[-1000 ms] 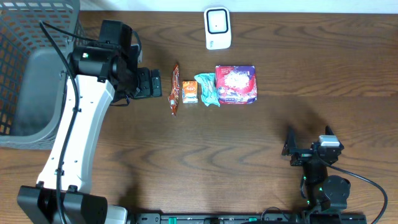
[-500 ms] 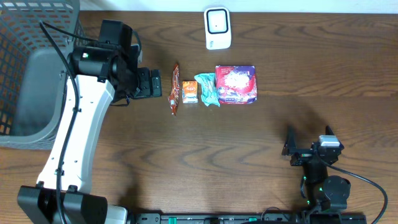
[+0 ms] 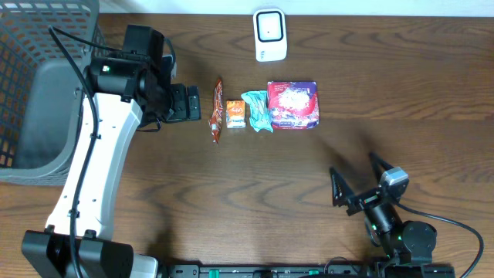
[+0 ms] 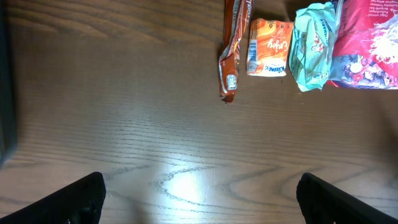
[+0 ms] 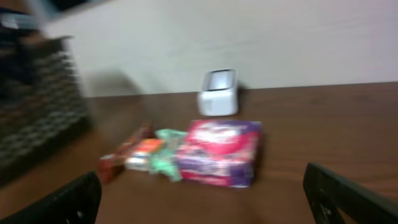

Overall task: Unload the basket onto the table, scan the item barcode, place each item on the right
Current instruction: 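Move the right gripper from rest toward the purple-and-red box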

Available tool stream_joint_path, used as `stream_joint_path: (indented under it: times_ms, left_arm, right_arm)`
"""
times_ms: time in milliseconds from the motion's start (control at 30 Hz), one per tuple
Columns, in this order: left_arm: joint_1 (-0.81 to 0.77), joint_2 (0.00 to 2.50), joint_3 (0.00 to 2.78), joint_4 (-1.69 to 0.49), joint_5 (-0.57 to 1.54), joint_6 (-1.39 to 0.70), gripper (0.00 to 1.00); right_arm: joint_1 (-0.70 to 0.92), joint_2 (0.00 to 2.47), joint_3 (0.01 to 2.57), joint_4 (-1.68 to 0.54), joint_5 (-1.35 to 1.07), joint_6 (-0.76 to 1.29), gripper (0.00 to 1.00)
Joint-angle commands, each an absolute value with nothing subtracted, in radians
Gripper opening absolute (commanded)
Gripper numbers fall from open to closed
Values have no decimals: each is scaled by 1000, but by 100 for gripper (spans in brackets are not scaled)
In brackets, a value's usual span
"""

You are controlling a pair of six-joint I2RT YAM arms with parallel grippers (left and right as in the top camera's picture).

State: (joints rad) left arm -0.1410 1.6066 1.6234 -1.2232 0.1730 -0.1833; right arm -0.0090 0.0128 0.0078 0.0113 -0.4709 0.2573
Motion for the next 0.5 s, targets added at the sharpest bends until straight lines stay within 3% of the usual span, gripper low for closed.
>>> stream_joint_path:
  times_ms: [0,467]
  left_arm:
    - [-141,1608,1611,-1226,155,-188,98]
    - [-141,1608,1611,-1226,155,-188,98]
  right_arm:
    - [-6,11,6,12,-593,372,99]
    - [-6,11,6,12,-577,523,99]
